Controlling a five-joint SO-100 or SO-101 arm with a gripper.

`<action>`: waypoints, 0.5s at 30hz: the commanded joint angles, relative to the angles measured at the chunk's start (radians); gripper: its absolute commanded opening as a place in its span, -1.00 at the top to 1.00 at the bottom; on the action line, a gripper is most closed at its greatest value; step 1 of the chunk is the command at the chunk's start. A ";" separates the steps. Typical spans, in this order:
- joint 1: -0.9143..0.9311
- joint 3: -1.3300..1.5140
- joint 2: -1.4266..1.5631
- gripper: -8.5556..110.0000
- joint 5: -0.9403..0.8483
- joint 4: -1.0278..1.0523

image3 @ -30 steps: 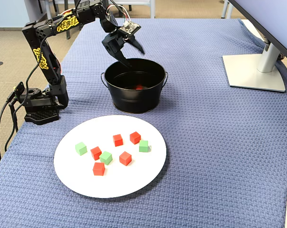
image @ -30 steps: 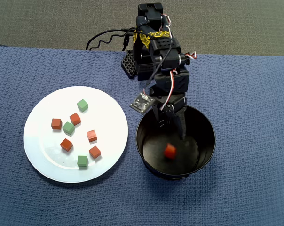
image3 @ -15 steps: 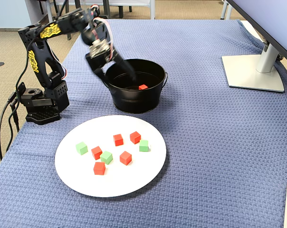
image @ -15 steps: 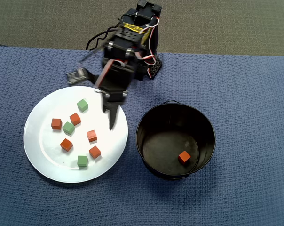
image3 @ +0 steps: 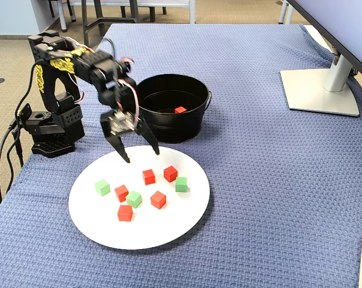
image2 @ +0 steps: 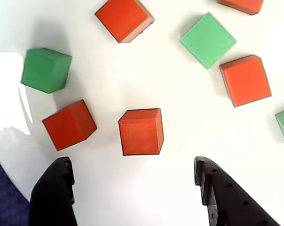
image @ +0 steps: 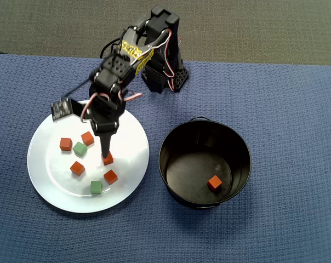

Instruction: Pick up the red cubes from the white plate and place them in the black recipient

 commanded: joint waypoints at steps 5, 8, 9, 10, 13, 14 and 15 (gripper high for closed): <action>-0.020 -0.037 -0.109 0.43 -0.066 -0.078; -0.017 -0.049 -0.133 0.46 -0.063 -0.086; -0.015 -0.060 -0.138 0.46 -0.063 -0.077; -0.014 -0.067 -0.144 0.46 -0.063 -0.074; -0.014 -0.074 -0.170 0.47 -0.077 -0.084; -0.014 -0.074 -0.181 0.48 -0.080 -0.094; -0.014 -0.074 -0.192 0.48 -0.084 -0.106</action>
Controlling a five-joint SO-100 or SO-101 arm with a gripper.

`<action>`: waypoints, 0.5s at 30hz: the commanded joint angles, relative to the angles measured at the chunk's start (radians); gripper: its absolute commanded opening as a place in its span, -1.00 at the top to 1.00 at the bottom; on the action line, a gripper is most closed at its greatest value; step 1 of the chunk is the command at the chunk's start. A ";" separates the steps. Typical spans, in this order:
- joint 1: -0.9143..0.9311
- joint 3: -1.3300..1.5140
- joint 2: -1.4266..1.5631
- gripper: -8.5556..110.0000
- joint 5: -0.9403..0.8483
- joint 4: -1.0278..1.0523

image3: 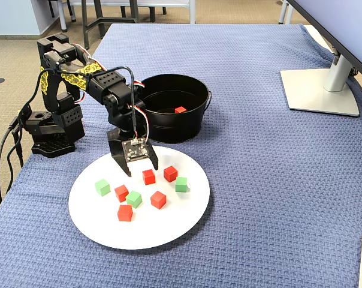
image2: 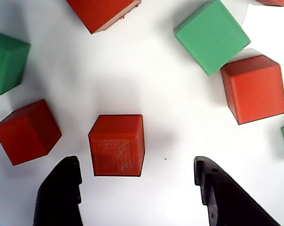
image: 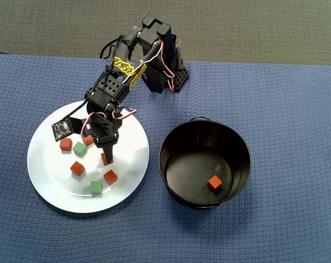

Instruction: Pick up the red cubes from the white plate and place them in the black recipient

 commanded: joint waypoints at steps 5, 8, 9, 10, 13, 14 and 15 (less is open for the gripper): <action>-0.032 -0.072 -0.034 0.49 -0.058 -0.066; -0.055 -0.071 -0.038 0.49 -0.048 -0.075; -0.063 -0.069 -0.040 0.49 -0.043 -0.078; -0.071 -0.067 -0.043 0.49 -0.038 -0.081; -0.083 -0.051 -0.044 0.50 -0.034 -0.095; -0.086 -0.043 -0.043 0.52 -0.025 -0.110; -0.087 -0.037 -0.043 0.53 -0.014 -0.126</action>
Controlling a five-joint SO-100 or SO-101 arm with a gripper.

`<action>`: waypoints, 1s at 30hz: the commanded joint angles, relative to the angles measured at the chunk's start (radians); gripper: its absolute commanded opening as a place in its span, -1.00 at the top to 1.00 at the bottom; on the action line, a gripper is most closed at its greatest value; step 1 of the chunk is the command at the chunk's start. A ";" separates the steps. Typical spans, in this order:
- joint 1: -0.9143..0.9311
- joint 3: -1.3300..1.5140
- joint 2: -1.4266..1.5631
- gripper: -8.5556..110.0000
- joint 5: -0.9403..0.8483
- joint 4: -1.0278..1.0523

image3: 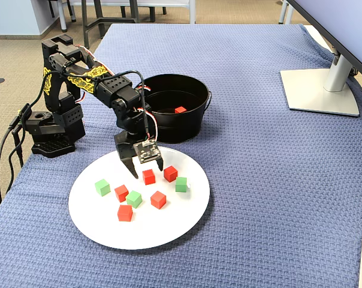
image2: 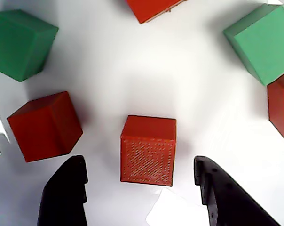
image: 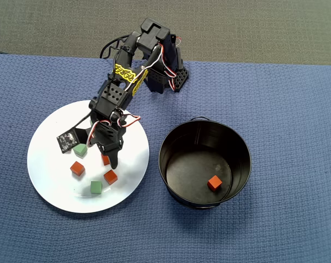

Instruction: Pick up the red cubes from the white plate and place them in the black recipient

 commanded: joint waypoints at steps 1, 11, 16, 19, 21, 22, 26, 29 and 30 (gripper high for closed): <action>-0.028 -0.028 0.006 0.54 0.041 -0.069; -0.041 0.006 0.011 0.59 0.038 -0.089; -0.035 -0.002 0.000 0.70 0.035 -0.089; -0.031 -0.015 -0.015 0.85 0.040 -0.089; -0.026 -0.020 -0.018 0.86 0.044 -0.091; -0.025 -0.020 -0.012 0.86 0.049 -0.091; -0.015 -0.029 0.052 0.86 0.087 -0.034; -0.014 -0.069 0.143 0.86 0.141 0.094; -0.014 -0.080 0.189 0.86 0.163 0.129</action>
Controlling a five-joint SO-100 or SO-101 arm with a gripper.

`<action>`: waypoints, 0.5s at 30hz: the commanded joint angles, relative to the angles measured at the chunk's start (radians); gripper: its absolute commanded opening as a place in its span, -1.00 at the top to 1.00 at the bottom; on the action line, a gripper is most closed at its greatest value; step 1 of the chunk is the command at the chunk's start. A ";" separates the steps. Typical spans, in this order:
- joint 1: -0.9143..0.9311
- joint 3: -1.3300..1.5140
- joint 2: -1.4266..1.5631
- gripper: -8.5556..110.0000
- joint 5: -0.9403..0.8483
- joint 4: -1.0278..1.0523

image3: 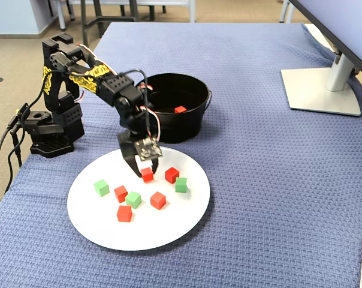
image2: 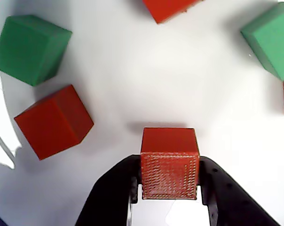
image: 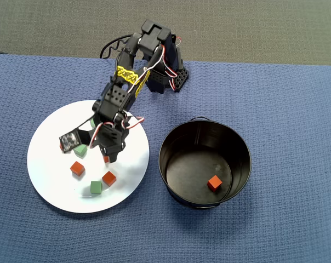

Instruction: Pick up the red cubes from the white plate and place them in the black recipient

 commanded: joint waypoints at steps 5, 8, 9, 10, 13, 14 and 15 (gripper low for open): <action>-0.015 -0.218 0.371 0.86 0.169 0.290; -0.069 -0.293 0.449 0.86 0.221 0.353; -0.092 -0.308 0.465 0.86 0.241 0.356; -0.123 -0.318 0.480 0.86 0.262 0.354; -0.238 -0.327 0.511 0.86 0.322 0.331; -0.284 -0.327 0.515 0.86 0.342 0.319; -0.336 -0.325 0.515 0.86 0.348 0.316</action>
